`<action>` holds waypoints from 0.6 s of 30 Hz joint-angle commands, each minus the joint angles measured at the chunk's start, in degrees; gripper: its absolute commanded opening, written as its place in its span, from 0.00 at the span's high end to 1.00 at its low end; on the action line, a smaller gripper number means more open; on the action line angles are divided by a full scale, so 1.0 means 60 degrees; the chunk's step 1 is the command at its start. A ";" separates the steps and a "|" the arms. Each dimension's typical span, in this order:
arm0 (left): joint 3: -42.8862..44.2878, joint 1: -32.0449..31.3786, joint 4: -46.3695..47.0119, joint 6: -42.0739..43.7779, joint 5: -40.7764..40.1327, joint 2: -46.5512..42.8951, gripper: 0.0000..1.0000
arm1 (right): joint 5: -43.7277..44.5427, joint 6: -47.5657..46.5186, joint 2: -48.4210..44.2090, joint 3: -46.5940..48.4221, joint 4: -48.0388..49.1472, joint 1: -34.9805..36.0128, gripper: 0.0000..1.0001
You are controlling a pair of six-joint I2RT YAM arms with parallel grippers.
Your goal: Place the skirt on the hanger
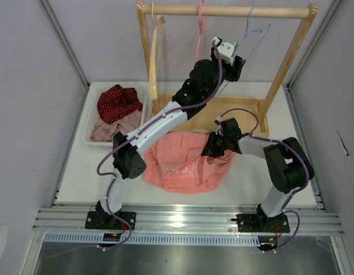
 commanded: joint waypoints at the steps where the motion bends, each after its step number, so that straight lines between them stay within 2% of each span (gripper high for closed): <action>1: 0.0569 0.0061 -0.0019 -0.0397 0.0213 0.0144 0.40 | 0.0657 -0.0444 0.0484 -0.0042 -0.0453 0.0070 0.76; 2: 0.0569 0.0061 -0.0019 -0.0414 0.0213 0.0173 0.41 | 0.0672 -0.0443 0.0499 -0.0042 -0.0453 0.0070 0.76; 5: 0.0554 0.0061 0.0054 -0.0473 0.0242 0.0159 0.54 | 0.0687 -0.0473 0.0572 -0.0056 -0.0453 0.0085 0.76; 6: 0.0569 0.0061 0.0098 -0.0473 0.0286 0.0130 0.65 | 0.0701 -0.0487 0.0572 -0.0071 -0.0467 0.0085 0.76; 8: 0.0540 0.0061 0.0244 -0.0459 0.0315 0.0071 0.74 | 0.0716 -0.0502 0.0587 -0.0086 -0.0453 0.0070 0.77; 9: 0.0554 0.0061 0.0288 -0.0458 0.0345 -0.0016 0.83 | 0.0716 -0.0502 0.0587 -0.0086 -0.0453 0.0070 0.76; 12: 0.0627 0.0061 0.0449 -0.0371 0.0418 -0.0134 1.00 | 0.0701 -0.0502 0.0573 -0.0056 -0.0468 0.0085 0.77; 18: 0.0613 0.0061 0.0713 -0.0253 0.0623 -0.0500 1.00 | 0.0701 -0.0517 0.0587 -0.0042 -0.0482 0.0099 0.77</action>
